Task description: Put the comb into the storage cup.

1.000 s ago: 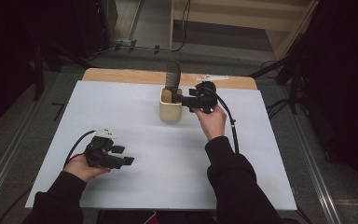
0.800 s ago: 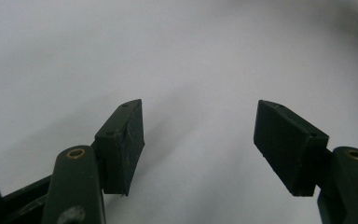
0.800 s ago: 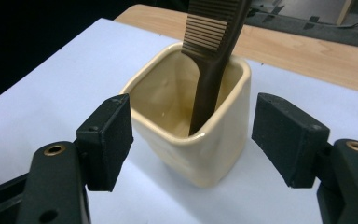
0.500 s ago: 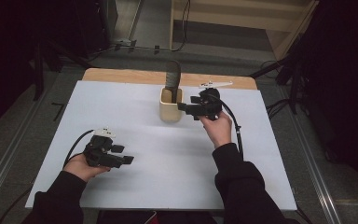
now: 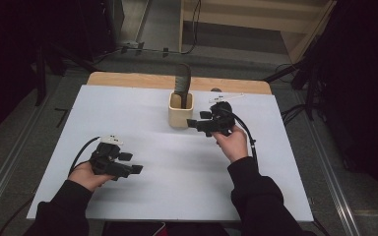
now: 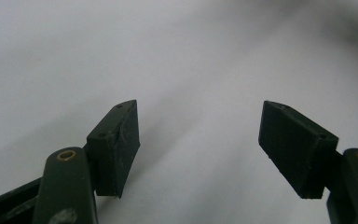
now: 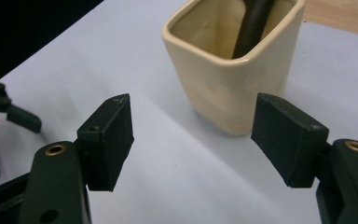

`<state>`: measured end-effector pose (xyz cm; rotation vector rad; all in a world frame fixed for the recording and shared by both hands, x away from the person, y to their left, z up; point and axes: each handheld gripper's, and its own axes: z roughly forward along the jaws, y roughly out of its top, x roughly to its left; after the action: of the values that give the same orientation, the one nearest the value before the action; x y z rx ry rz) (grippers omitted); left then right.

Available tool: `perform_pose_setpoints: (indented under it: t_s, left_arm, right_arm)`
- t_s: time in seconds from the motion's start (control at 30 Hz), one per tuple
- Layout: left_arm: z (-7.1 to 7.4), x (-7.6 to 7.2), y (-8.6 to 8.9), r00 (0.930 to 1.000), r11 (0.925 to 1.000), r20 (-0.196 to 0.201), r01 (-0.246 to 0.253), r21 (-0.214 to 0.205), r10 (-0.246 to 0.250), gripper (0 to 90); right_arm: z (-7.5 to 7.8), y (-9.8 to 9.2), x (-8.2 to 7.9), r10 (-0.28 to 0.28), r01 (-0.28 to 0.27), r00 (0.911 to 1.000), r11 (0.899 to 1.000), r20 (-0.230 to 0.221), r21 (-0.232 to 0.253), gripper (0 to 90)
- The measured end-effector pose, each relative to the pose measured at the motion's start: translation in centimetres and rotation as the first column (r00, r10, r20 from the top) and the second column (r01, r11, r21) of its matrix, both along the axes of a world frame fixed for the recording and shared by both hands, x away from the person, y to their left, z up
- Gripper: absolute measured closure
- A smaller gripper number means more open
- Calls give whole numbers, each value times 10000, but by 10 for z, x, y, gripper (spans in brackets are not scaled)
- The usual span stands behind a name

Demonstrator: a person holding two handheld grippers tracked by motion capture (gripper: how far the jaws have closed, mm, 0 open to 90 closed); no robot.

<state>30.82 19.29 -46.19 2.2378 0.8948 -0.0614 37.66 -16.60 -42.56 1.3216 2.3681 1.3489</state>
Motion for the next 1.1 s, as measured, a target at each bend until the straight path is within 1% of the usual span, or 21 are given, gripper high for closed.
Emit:
perform_pose_setpoints:
  t_s: [0.07,0.1,0.2,0.37,0.5,0.63,0.8,0.87,1.03,1.1]
  left_arm:
    - [0,0,-1,10000,10000,7,-3,30,3,296]
    - [1,0,-1,10000,10000,25,35,55,-35,296]
    - [1,0,-1,10000,10000,46,32,41,-32,296]
    - [1,1,-1,10000,10000,28,29,79,-29,296]
    - [1,1,0,10000,10000,22,9,74,-9,296]
    - [1,1,1,10000,10000,41,-15,76,15,296]
    - [1,1,1,10000,10000,41,-21,68,21,296]
    - [1,1,1,10000,10000,41,-4,90,3,296]
    - [2,0,1,10000,10000,44,-10,97,10,296]
    - [2,1,1,10000,10000,47,-16,87,16,296]
  right_arm:
    - [-2,-2,-4,123,-123,9999,9998,32,-149,274]
    - [-4,-3,-6,244,-242,9996,9996,121,-175,269]
    - [-7,-6,-12,260,-250,9993,9991,278,-332,269]
    - [-7,-8,-18,307,-304,9993,9994,223,-133,269]
    - [-9,-10,-21,356,-354,9990,9993,252,-87,255]
    - [-10,-10,-25,427,-426,9990,9991,146,-69,254]
    - [-9,-10,-32,629,-626,9978,9979,190,-185,253]
    - [-10,-10,-34,773,-771,9969,9969,135,-169,252]
    - [-12,-12,-39,912,-911,9958,9958,52,-11,251]
    - [-13,-14,-42,908,-907,9958,9958,87,-136,250]
